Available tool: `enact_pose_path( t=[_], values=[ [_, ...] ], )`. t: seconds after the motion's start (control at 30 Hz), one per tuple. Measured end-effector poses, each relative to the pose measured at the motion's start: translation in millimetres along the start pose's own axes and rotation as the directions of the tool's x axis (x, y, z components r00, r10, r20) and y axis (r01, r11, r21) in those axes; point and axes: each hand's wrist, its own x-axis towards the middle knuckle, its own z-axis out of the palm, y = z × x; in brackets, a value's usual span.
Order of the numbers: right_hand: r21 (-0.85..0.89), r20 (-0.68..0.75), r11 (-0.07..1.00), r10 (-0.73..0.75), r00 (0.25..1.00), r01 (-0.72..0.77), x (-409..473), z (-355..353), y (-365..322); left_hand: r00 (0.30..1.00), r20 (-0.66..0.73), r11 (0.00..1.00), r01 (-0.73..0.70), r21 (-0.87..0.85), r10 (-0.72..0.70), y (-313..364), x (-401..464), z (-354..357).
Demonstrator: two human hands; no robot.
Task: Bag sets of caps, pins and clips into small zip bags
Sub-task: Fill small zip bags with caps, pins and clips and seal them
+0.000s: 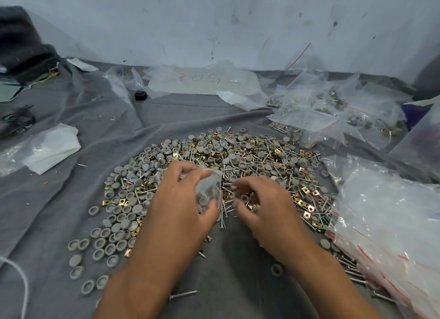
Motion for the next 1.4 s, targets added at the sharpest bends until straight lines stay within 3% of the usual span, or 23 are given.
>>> enact_pose_path(
  t=[0.1,0.17,0.27,0.37,0.47,0.57,0.83,1.1,1.23,1.4],
  values=[
    [0.097,-0.300,0.975,-0.161,0.940,0.198,1,-8,-13,0.999,0.046,1.000,0.010,0.006,-0.010,-2,-1,2],
    [0.074,-0.335,0.943,-0.282,0.899,0.324,0,-5,-20,0.998,0.070,1.000,-0.005,-0.002,0.006,1,-1,5],
    [0.067,-0.261,0.934,-0.324,0.910,0.351,-1,2,-20,0.997,0.079,1.000,-0.019,-0.015,0.020,4,1,5],
    [0.118,-0.264,0.973,-0.160,0.951,0.196,3,1,-10,0.998,0.060,1.000,-0.006,-0.003,0.006,2,0,4],
    [-0.101,-0.031,0.995,0.018,0.999,-0.021,7,4,8,0.999,0.043,1.000,0.001,-0.004,0.000,0,0,2],
    [-0.268,0.119,0.961,0.107,0.987,-0.072,6,12,14,0.999,0.042,1.000,0.002,-0.002,-0.002,-1,0,2],
    [-0.212,0.284,0.977,0.087,0.955,-0.026,4,1,12,0.999,0.037,1.000,0.022,0.000,-0.022,-9,1,0],
    [0.002,0.227,0.985,0.166,0.960,-0.171,2,0,19,0.999,0.046,1.000,0.015,0.013,-0.016,-8,0,-1],
    [0.026,0.138,0.999,0.041,0.990,-0.045,2,1,11,0.999,0.039,1.000,0.019,-0.002,-0.019,-8,2,-1],
    [0.030,0.279,0.998,-0.067,0.958,0.061,1,18,-9,0.999,0.034,1.000,0.024,0.010,-0.025,-8,3,-1]
  ],
)
